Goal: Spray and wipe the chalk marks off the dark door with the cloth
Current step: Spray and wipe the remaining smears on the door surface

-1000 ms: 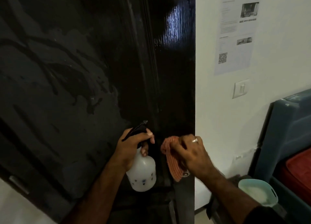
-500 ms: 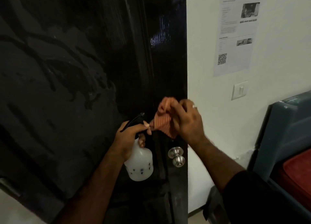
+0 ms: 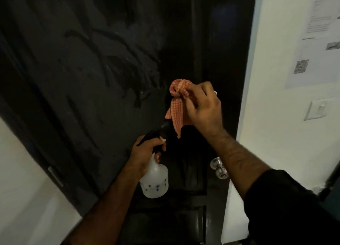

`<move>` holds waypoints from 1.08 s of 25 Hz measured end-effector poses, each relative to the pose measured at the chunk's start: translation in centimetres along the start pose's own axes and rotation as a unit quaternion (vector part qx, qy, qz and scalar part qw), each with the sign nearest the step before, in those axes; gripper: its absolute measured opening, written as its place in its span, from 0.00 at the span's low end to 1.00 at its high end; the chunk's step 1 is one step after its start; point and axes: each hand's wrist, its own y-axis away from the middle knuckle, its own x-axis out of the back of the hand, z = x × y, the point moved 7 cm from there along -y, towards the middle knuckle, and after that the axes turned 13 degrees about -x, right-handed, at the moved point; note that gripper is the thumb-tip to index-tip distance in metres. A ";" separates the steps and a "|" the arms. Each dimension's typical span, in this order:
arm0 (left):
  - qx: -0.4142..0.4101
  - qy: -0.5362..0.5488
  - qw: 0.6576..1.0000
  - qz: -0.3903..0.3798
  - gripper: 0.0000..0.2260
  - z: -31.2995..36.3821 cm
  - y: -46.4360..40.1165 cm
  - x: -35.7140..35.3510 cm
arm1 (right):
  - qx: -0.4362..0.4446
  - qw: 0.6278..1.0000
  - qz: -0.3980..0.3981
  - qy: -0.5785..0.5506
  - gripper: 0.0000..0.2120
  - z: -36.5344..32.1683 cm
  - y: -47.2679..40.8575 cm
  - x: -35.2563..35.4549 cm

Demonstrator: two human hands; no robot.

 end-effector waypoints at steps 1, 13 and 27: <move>-0.009 -0.014 1.000 0.024 0.09 0.3 -0.2 1.7 | 0.019 1.000 0.007 0.001 0.16 -1.6 -0.6 -1.3; -0.025 -0.013 0.996 0.083 0.07 0.8 -1.3 18.8 | 0.190 0.972 0.095 0.096 0.17 -13.2 -2.6 -11.3; -0.055 0.002 0.995 0.089 0.07 6.2 -4.3 24.8 | 0.217 0.955 0.181 0.093 0.17 -22.7 -8.3 -11.8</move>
